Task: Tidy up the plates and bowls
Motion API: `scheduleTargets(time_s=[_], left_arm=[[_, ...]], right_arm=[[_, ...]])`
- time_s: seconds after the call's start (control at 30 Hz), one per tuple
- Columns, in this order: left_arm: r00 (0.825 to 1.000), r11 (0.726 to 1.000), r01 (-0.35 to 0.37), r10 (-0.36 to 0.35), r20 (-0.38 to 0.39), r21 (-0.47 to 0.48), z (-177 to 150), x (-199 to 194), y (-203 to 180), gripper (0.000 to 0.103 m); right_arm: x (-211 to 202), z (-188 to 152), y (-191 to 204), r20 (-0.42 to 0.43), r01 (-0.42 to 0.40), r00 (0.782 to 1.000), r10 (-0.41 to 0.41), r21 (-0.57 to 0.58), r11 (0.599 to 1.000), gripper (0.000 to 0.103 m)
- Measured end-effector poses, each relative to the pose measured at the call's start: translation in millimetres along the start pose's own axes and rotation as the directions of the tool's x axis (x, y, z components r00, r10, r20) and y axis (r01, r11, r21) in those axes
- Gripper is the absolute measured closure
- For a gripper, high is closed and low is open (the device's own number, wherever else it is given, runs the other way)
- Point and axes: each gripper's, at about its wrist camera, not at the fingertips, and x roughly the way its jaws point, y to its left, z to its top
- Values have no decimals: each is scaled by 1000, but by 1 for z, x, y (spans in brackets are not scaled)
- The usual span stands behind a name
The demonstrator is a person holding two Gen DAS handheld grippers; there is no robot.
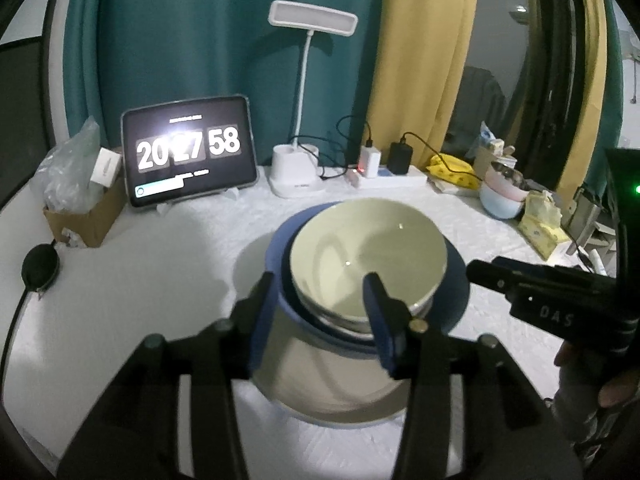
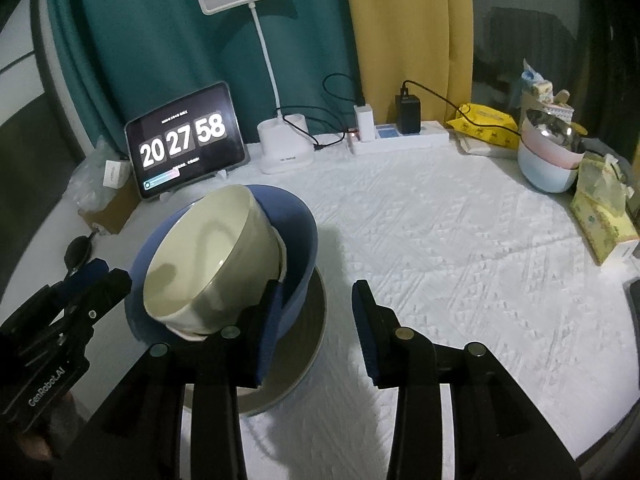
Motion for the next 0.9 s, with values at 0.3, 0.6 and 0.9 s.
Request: scheduleTargets(time_s=[0.3, 0.6, 0.9], left_arm=[[1000, 1000, 16, -17, 26, 23, -6, -19, -11, 56], [998, 999, 39, -40, 58, 29, -8, -41, -21, 34], [993, 998, 42, -46, 106, 39, -5, -67, -29, 33]], right_arm=[[-23, -10, -2, 26, 19, 999, -19, 4, 1000, 65], [-48, -18, -3, 69, 31, 997, -30, -1, 1000, 65], [-75, -22, -1, 124, 37, 992, -35, -9, 999, 65]])
